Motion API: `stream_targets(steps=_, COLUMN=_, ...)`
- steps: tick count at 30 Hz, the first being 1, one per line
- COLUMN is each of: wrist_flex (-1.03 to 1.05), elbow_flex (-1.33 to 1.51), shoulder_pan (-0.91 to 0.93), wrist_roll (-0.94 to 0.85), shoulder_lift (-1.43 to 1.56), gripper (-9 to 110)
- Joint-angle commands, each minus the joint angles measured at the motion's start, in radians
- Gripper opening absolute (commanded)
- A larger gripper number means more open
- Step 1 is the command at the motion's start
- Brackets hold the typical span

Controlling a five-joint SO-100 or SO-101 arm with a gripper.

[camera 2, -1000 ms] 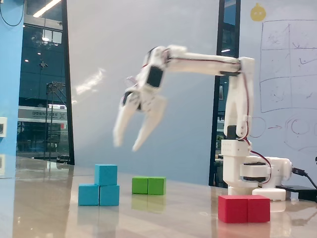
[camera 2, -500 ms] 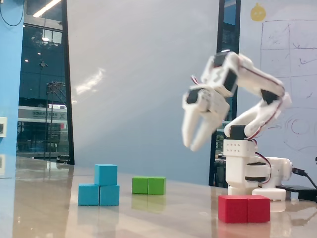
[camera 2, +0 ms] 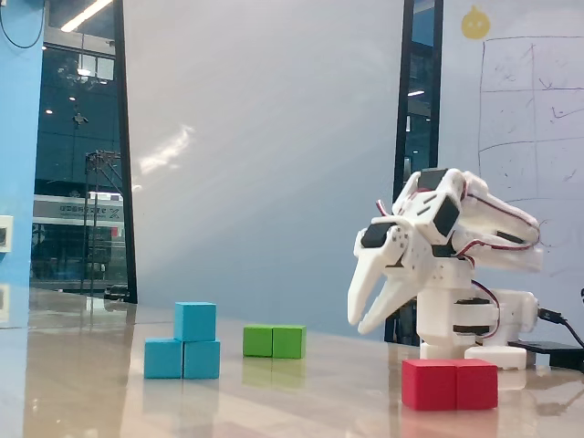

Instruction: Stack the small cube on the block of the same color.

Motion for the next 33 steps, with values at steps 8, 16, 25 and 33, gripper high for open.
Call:
stream_targets(steps=8, wrist_flex=0.052, elbow_flex=0.02, shoulder_pan=0.0, wrist_roll=0.008, shoulder_lift=0.144, gripper=4)
stream_targets(steps=16, wrist_flex=0.052, elbow_flex=0.021, shoulder_pan=0.0, wrist_roll=0.011, shoulder_lift=0.144, gripper=4)
stream_targets(steps=25, wrist_flex=0.052, elbow_flex=0.018, shoulder_pan=0.0, wrist_roll=0.005, shoulder_lift=0.143, gripper=4)
stream_targets(steps=33, wrist_flex=0.052, elbow_flex=0.018, shoulder_pan=0.0, wrist_roll=0.005, shoulder_lift=0.143, gripper=4)
